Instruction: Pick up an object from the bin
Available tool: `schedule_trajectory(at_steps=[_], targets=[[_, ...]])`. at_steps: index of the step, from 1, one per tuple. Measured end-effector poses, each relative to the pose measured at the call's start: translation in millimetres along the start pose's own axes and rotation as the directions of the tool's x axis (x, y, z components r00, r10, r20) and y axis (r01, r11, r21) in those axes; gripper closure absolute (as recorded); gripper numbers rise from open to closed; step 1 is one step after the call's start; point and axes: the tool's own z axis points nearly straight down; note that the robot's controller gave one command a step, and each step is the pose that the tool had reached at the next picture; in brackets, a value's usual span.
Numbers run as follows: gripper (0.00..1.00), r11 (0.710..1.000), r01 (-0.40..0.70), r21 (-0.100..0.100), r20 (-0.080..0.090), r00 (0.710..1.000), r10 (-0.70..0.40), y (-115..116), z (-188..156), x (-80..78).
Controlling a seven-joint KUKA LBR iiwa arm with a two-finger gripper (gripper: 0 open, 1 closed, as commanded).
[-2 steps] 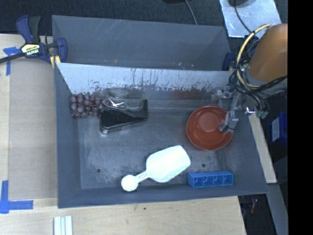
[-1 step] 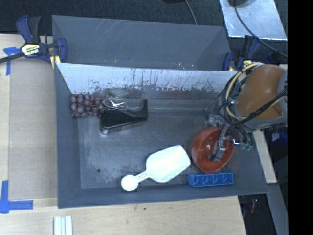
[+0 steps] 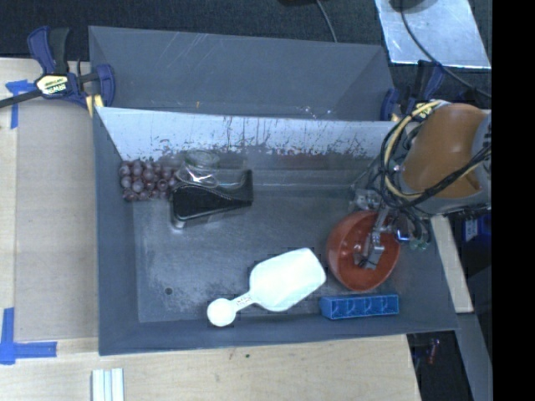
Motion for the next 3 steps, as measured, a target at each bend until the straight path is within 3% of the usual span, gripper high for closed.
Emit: schedule_trajectory(at_steps=[1, 2, 3], targets=[[0.0, 0.999, -0.054, 0.0, 0.005, 0.999, 0.054, 1.3, -0.4, -6.3], [0.0, 0.999, -0.034, 0.001, 0.009, 0.999, 0.034, 1.8, -0.2, -8.5], [0.0, 0.999, -0.052, 0.001, 0.007, 0.999, 0.052, 9.8, -0.1, -4.0]])
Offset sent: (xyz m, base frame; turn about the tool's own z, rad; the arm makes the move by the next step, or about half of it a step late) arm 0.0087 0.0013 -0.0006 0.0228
